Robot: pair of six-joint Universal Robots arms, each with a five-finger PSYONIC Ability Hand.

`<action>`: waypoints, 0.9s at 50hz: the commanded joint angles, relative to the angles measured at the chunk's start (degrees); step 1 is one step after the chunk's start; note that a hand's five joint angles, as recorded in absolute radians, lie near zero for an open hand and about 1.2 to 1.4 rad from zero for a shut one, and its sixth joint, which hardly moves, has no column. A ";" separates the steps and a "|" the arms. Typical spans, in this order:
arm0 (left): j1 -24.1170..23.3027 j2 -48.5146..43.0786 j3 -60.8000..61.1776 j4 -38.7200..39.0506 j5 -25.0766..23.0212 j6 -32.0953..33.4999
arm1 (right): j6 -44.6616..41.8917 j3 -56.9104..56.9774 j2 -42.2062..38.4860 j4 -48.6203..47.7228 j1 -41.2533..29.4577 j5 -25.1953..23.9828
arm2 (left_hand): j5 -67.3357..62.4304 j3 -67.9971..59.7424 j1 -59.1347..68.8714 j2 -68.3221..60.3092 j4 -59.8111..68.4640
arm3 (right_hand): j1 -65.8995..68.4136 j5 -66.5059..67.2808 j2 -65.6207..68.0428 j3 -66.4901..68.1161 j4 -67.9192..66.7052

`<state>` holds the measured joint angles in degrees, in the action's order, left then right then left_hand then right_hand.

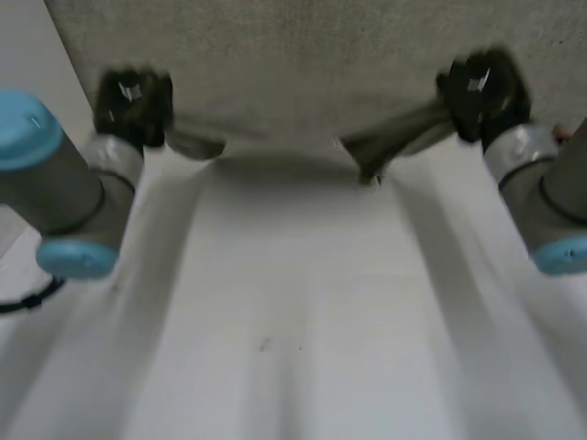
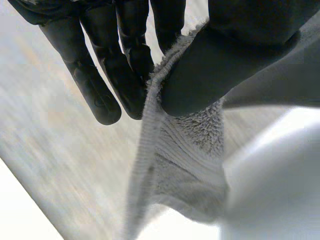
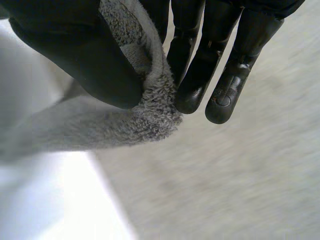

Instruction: Fold the laundry

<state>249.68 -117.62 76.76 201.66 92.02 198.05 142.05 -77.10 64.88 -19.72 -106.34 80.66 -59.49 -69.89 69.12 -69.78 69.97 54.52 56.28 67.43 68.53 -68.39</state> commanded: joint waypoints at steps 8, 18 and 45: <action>1.06 -4.99 15.95 -0.39 0.17 4.44 | 3.92 -11.22 -6.61 10.74 2.70 -4.37 | -10.51 -10.11 10.88 -10.22 10.03 | 25.48 13.72 12.57 11.47 -11.61; 2.65 1.08 20.45 -0.22 0.26 6.04 | 30.39 -12.37 -3.70 13.22 7.02 -4.46 | -10.51 -10.11 10.88 -10.22 10.03 | -16.01 -27.77 -28.91 -30.02 29.88; 2.65 3.01 22.47 -0.30 0.26 6.04 | 38.65 -14.13 -4.14 16.82 6.23 -5.26 | -10.51 -10.11 10.88 -10.22 10.03 | -25.26 -37.02 -38.17 -39.27 39.13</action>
<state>252.32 -114.82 98.84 201.42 92.30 204.08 179.78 -90.57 59.86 -3.63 -99.79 75.42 -59.49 -69.89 69.12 -69.78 69.96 25.60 18.48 28.80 28.49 -28.39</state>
